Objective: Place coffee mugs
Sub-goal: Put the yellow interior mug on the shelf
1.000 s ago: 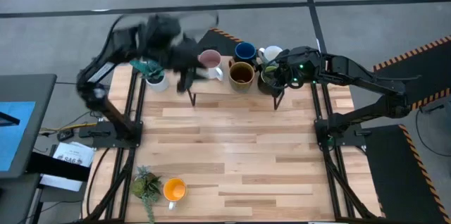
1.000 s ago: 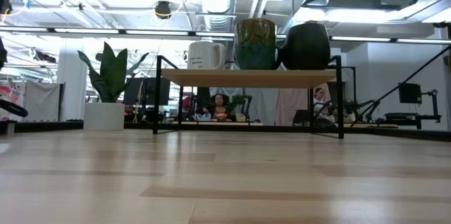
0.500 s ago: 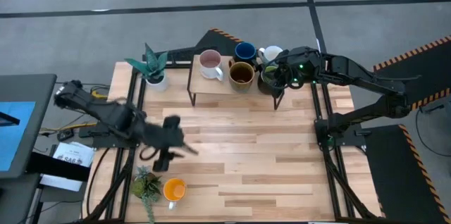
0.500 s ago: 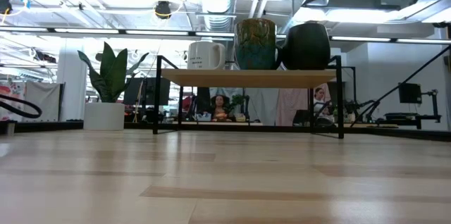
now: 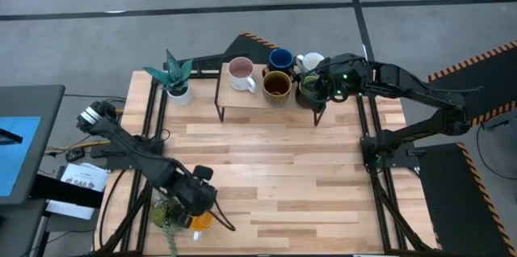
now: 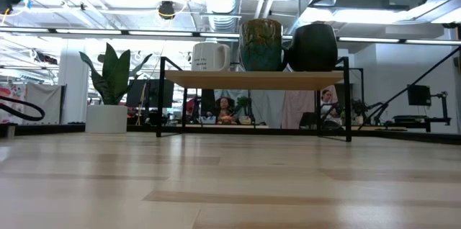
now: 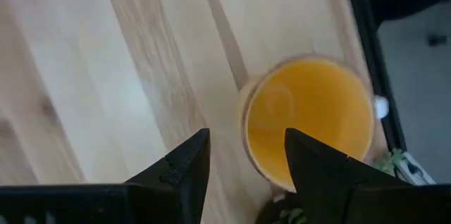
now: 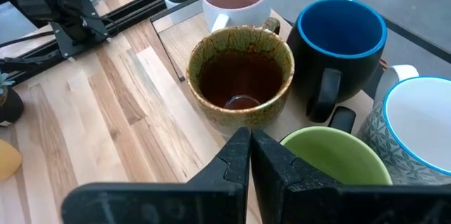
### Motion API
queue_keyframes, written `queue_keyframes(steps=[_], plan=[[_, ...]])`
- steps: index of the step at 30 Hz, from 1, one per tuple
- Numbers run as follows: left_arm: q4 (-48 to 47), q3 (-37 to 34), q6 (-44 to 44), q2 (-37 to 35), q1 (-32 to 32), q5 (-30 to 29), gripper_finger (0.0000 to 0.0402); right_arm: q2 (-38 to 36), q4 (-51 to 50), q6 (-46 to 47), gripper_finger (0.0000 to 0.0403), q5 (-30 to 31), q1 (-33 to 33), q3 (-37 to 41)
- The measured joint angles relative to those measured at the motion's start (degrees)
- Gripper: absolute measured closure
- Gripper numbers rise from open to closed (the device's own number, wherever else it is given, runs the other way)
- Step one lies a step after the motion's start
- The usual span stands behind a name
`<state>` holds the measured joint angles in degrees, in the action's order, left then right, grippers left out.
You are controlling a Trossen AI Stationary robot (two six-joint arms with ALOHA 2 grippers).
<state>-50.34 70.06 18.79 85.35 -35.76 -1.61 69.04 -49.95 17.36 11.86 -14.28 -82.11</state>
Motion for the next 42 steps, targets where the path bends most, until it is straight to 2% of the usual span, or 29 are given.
queue_keyframes(steps=[6, 20, 23, 27, 29, 34, 39, 42], plan=[[-0.31, 0.0, 4.5, 4.55, -1.49, 1.2, 0.0234, 0.0, -1.06, -0.97, 0.0361, 0.0, 0.0, 0.0], [-0.41, 0.0, 7.89, 12.85, -1.45, 2.75, 0.0239, 0.0, -1.08, -0.93, 0.0361, -0.01, 0.0, 0.0], [-0.72, 0.0, 7.54, 13.0, -1.4, 2.67, 0.0269, 0.0, -1.14, -0.93, 0.0361, -0.02, 0.0, 0.0], [-2.44, 0.0, 6.24, 11.91, 0.27, 4.02, 0.0365, -0.02, -1.34, -0.92, 0.0361, -0.01, 0.0, 0.0], [-4.07, -0.02, 5.4, 10.08, 2.3, 5.21, 0.0389, -0.02, -1.49, -0.91, 0.0361, 0.0, 0.0, 0.0], [-9.68, 1.87, 1.1, 1.92, 9.97, 4.79, 0.0397, -0.01, -1.52, -0.84, 0.0361, 0.0, 0.0, 0.0], [-16.98, 10.43, -3.66, -6.0, 23.35, -0.98, 0.0399, 0.0, -1.47, 0.05, 0.0361, 0.0, 0.0, 0.0], [-20.23, 18.06, -8.53, -6.72, 33.2, -3.5, 0.0399, 0.4, -1.44, 1.29, 0.0361, -0.02, 0.0, -0.02]])
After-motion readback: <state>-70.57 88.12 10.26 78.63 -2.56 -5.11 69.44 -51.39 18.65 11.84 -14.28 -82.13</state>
